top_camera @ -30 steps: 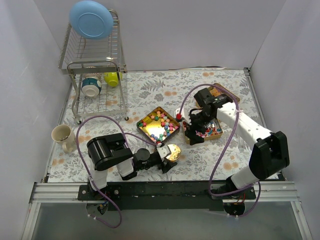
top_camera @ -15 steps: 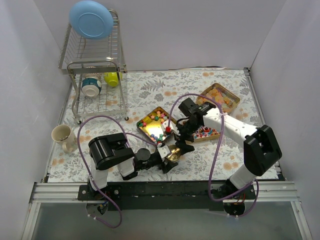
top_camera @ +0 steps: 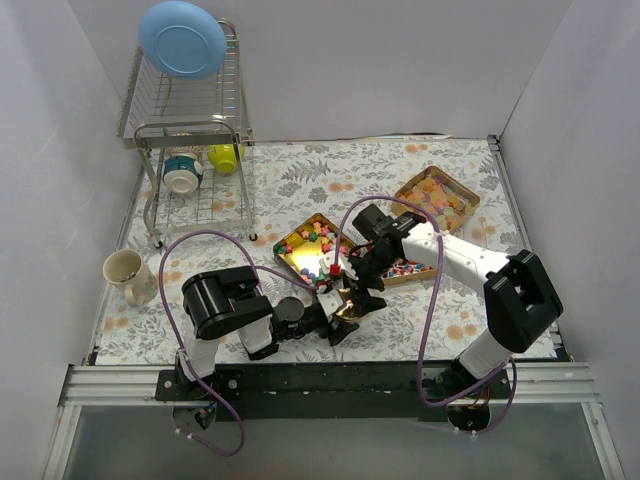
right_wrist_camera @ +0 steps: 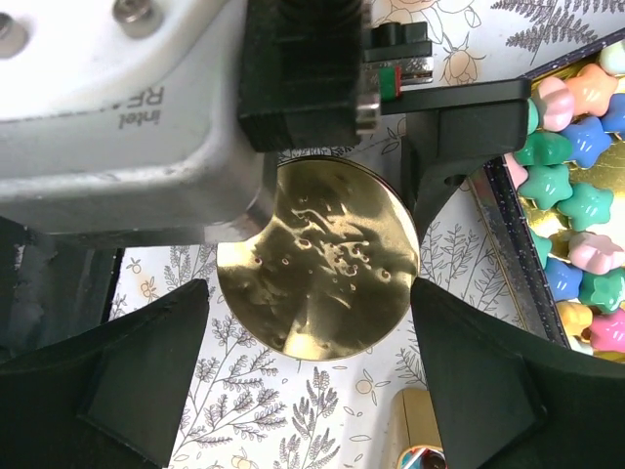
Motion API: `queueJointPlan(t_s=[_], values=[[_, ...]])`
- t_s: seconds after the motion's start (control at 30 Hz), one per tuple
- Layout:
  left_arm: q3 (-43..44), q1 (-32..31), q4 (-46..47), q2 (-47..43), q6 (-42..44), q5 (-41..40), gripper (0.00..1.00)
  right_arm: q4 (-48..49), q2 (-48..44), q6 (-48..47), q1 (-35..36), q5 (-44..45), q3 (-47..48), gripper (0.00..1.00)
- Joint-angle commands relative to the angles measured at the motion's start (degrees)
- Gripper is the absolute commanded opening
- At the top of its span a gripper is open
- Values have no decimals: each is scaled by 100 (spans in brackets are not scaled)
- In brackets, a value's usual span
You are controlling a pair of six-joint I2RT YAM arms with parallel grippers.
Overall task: Pack the candies
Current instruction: Screw the bottle lid onto the packing bottle.
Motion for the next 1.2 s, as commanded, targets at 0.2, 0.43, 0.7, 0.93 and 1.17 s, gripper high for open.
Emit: queueJointPlan(t_s=[0.2, 0.43, 0.7, 0.93, 1.17], values=[[-84, 1, -407, 317, 123, -689, 0, -317, -583, 180, 28, 378, -733, 90], [-67, 1, -407, 352, 123, -715, 0, -537, -943, 427, 19, 590, -962, 90], [-67, 1, -424, 361, 184, -628, 0, -1372, -1128, 374, -384, 256, -629, 86], [-40, 1, -582, 423, 308, -434, 0, -872, -672, 691, -948, 45, 224, 87], [-14, 1, -697, 387, 299, -513, 0, -748, 373, 190, -412, -368, 918, 88]])
